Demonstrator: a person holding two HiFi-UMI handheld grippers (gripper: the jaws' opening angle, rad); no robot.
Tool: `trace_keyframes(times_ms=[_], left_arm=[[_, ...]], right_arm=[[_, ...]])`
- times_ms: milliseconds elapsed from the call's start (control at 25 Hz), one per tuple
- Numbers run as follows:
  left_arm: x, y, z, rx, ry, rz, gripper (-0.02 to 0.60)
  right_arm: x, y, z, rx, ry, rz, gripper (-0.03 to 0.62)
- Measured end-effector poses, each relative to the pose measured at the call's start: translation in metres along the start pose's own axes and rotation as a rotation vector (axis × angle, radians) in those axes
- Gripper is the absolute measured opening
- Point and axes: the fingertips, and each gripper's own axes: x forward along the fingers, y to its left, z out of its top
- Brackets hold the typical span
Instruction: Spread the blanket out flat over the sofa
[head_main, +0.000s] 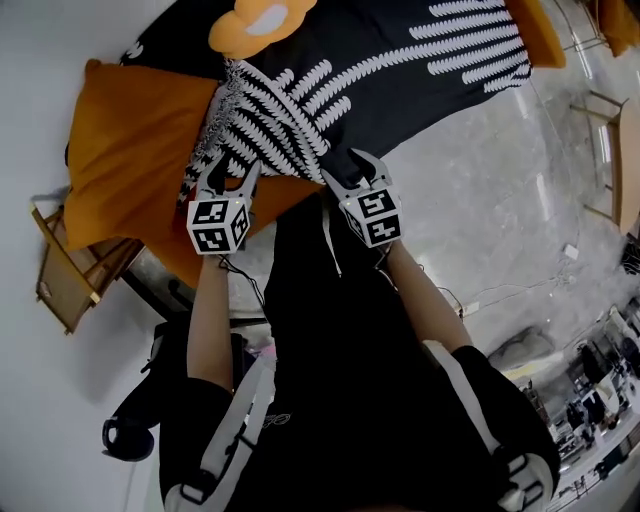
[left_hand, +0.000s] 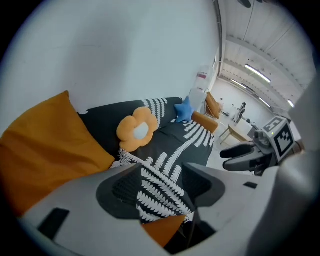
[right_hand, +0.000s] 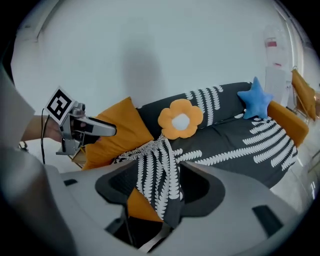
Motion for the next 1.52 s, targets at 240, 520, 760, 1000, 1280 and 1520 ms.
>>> trace_keyframes(times_ms=[240, 520, 760, 1000, 1280, 1520], left_arm=[[0.053, 0.048, 0.001, 0.053, 0.06, -0.035, 0.241], [0.125, 0.09, -0.005, 0.142, 0.15, -0.078, 0.241], [0.176, 0.115, -0.022, 0.152, 0.246, -0.056, 0.241], [0.225, 0.144, -0.03, 0.211, 0.303, -0.016, 0.241], [0.255, 0.178, -0.064, 0.283, 0.412, 0.036, 0.249], [0.272, 0.196, -0.083, 0.262, 0.446, 0.092, 0.252]], right_arm=[[0.063, -0.007, -0.01, 0.037, 0.047, -0.036, 0.272], [0.125, -0.013, -0.028, 0.12, 0.085, -0.065, 0.271], [0.165, -0.027, -0.062, 0.207, 0.121, -0.097, 0.272], [0.202, -0.043, -0.073, 0.249, 0.115, -0.119, 0.272], [0.23, -0.054, -0.099, 0.257, 0.184, -0.128, 0.27], [0.248, -0.054, -0.119, 0.237, 0.257, -0.112, 0.272]])
